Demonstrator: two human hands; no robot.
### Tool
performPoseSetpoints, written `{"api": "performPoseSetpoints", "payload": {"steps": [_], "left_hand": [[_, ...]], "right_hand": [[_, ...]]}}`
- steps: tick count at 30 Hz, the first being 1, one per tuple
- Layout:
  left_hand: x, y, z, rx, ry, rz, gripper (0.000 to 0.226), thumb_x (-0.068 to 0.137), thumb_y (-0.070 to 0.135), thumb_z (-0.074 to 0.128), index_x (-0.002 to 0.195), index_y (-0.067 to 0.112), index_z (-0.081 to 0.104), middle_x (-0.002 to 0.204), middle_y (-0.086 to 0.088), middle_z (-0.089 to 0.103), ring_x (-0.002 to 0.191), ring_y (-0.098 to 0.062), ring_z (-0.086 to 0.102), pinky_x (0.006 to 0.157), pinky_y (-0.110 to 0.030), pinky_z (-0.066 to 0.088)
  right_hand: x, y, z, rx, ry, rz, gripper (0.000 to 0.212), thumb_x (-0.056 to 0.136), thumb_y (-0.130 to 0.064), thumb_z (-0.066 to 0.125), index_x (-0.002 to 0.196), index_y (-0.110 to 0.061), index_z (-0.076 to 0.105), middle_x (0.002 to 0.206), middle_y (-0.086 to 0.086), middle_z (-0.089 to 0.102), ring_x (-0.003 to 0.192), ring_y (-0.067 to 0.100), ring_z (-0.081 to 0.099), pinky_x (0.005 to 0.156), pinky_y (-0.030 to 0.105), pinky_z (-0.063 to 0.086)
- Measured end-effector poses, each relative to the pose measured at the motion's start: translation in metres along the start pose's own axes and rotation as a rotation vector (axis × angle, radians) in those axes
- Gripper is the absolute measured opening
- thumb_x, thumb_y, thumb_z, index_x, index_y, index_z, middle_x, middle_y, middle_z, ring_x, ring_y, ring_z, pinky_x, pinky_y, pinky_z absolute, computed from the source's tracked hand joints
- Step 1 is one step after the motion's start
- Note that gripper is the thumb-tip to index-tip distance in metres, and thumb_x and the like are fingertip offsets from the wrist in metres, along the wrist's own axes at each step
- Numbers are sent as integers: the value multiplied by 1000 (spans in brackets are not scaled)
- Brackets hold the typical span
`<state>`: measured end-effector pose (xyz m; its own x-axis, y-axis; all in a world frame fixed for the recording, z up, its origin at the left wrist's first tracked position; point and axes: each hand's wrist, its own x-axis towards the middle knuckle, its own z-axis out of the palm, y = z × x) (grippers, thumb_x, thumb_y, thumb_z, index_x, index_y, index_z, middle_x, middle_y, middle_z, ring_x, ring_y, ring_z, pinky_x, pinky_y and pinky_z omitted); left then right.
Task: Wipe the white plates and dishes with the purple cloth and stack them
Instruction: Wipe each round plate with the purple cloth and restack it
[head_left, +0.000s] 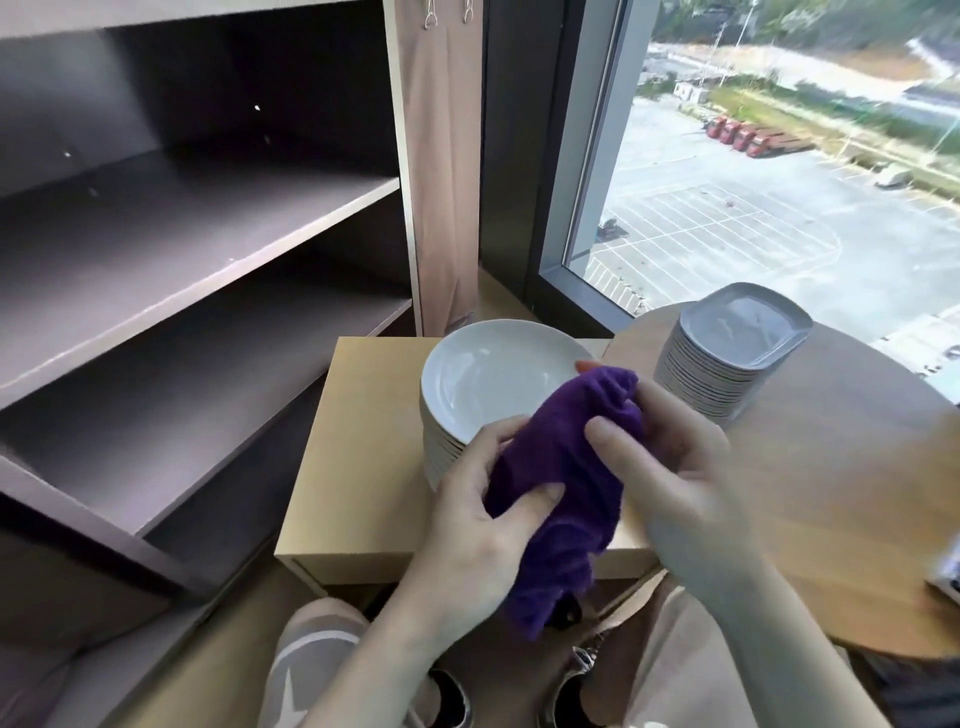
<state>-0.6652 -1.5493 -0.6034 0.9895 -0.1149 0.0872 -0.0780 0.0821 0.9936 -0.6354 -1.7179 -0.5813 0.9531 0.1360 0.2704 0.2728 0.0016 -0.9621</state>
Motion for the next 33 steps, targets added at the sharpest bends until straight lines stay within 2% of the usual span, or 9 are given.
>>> {"api": "performPoseSetpoints", "payload": {"steps": [3, 7, 12, 15, 17, 20, 22, 27, 33], "left_hand": [[-8, -6, 1, -141, 5, -64, 33, 98, 17, 64, 129, 29, 64, 126, -6, 71, 121, -26, 66, 103, -46, 54], [-17, -9, 7, -84, 15, -59, 34, 97, 18, 62, 131, 26, 64, 127, -7, 70, 122, -28, 65, 106, -51, 50], [-16, -11, -2, -28, -120, -130, 45, 87, 16, 54, 128, 29, 66, 129, -7, 63, 120, -28, 62, 102, -46, 52], [-10, -4, -3, -18, -273, -77, 55, 95, 7, 47, 142, 34, 56, 130, -1, 68, 122, -22, 64, 100, -37, 55], [-1, -4, 1, 73, -175, -44, 51, 97, 11, 51, 141, 38, 54, 127, 6, 69, 117, -18, 65, 97, -37, 56], [24, -5, -8, 383, 218, 115, 46, 87, 28, 56, 131, 42, 54, 116, 22, 63, 114, -6, 60, 88, -21, 50], [49, -4, -26, 457, 393, 147, 46, 82, 30, 52, 127, 36, 57, 117, 22, 60, 116, -2, 56, 90, -19, 46], [98, -20, -63, 420, 379, -85, 77, 78, 30, 43, 155, 22, 36, 157, 7, 37, 147, -8, 28, 122, -36, 25], [104, -81, -63, 183, 303, -80, 63, 81, 20, 40, 142, 37, 34, 137, 29, 49, 127, 12, 48, 99, -12, 41]], "right_hand": [[-15, 12, 5, -441, 123, -103, 46, 90, -55, 61, 136, -49, 56, 119, -13, 55, 116, 16, 58, 98, 26, 47], [-44, 26, 37, -80, 54, -15, 68, 86, -45, 67, 148, -49, 40, 137, -7, 60, 128, 16, 59, 104, 33, 50], [-43, 34, 33, -69, 178, 37, 59, 92, -33, 66, 146, -41, 45, 129, -5, 67, 120, 20, 65, 103, 51, 52], [-26, 31, 16, -161, 136, -11, 67, 97, -17, 69, 149, -47, 39, 136, -12, 61, 122, 17, 64, 100, 42, 56], [-11, 30, 9, -251, 72, -32, 69, 96, -15, 70, 148, -49, 41, 134, -16, 59, 120, 15, 65, 97, 32, 56], [24, 33, -7, -450, 62, -91, 59, 93, -20, 70, 142, -47, 51, 129, -20, 57, 119, 2, 57, 94, 8, 41], [53, 32, -18, -595, 29, -62, 56, 92, -26, 70, 140, -47, 52, 120, -22, 55, 109, 1, 57, 85, 8, 40], [123, 33, -14, -980, -1, -54, 43, 94, -38, 61, 136, -43, 57, 118, -11, 51, 96, 21, 59, 74, 35, 43], [127, 82, 16, -1415, -171, -17, 26, 97, -33, 51, 115, -28, 69, 115, -4, 54, 97, 24, 59, 69, 34, 40]]}}
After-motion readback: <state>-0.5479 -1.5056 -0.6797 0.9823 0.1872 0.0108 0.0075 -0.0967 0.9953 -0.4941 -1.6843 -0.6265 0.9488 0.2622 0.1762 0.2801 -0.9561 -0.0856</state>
